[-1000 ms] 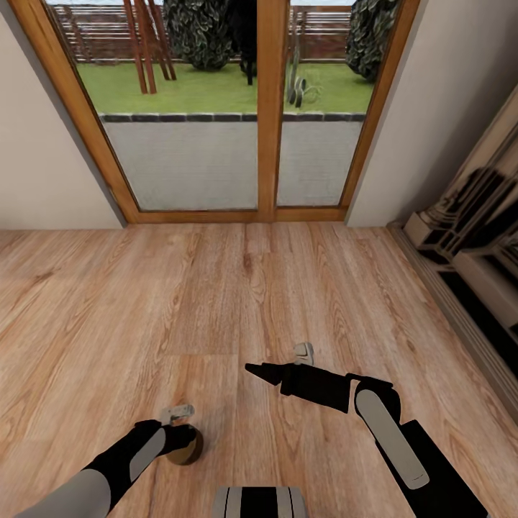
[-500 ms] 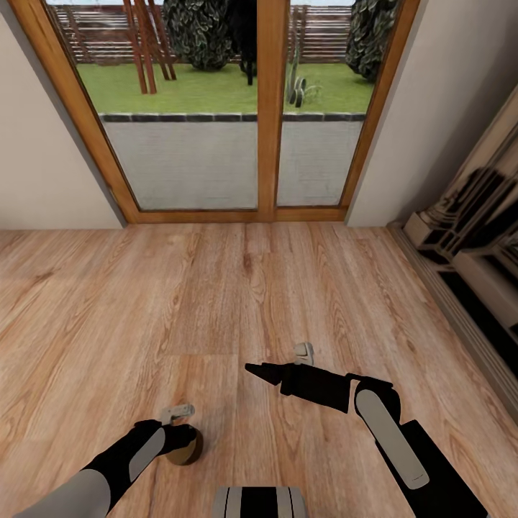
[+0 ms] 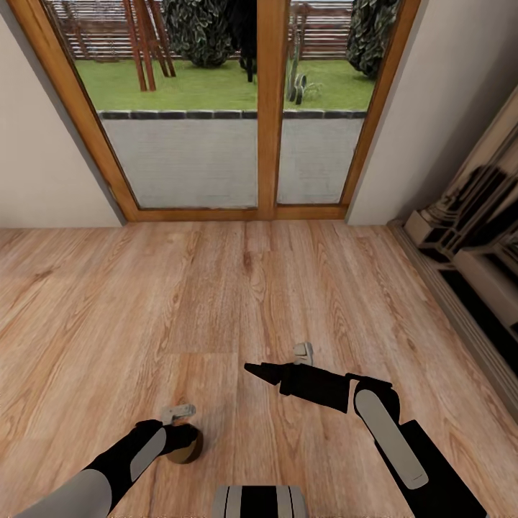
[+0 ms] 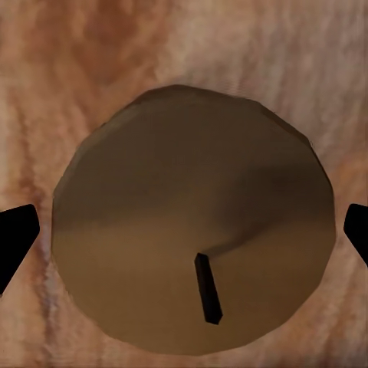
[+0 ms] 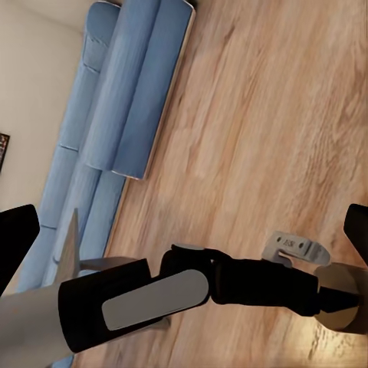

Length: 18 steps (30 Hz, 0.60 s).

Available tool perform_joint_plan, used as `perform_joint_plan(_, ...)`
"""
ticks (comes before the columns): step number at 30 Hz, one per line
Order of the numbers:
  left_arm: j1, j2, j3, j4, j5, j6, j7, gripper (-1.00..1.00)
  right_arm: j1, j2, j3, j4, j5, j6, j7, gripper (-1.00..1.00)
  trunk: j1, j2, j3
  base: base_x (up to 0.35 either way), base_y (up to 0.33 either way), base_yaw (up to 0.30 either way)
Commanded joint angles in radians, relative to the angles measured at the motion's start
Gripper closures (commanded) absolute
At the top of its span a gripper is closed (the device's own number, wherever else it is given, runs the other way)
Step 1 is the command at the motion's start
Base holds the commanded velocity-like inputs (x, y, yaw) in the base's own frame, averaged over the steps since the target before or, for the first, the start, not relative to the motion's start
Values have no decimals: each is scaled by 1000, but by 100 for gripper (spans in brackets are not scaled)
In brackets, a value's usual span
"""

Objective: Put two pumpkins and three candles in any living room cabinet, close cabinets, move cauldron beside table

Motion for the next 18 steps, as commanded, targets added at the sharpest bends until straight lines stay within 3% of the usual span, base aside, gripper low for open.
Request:
perform_joint_plan(1, 0, 1, -8, -3, 10, 3, 9, -100, -1, 0, 0, 0, -1, 3, 2, -100, 0, -1, -5, 0, 0, 0)
perform_joint_plan(14, 0, -1, -9, -2, 9, 2, 10, -100, -1, 0, 0, 0, 1, 3, 2, -100, 1, -1, -9, 0, 0, 0)
perform_joint_plan(18, 0, -1, -9, -2, 9, 2, 10, -100, -1, 0, 0, 0, 2, 3, 2, -100, 2, -2, -24, 0, 0, 0)
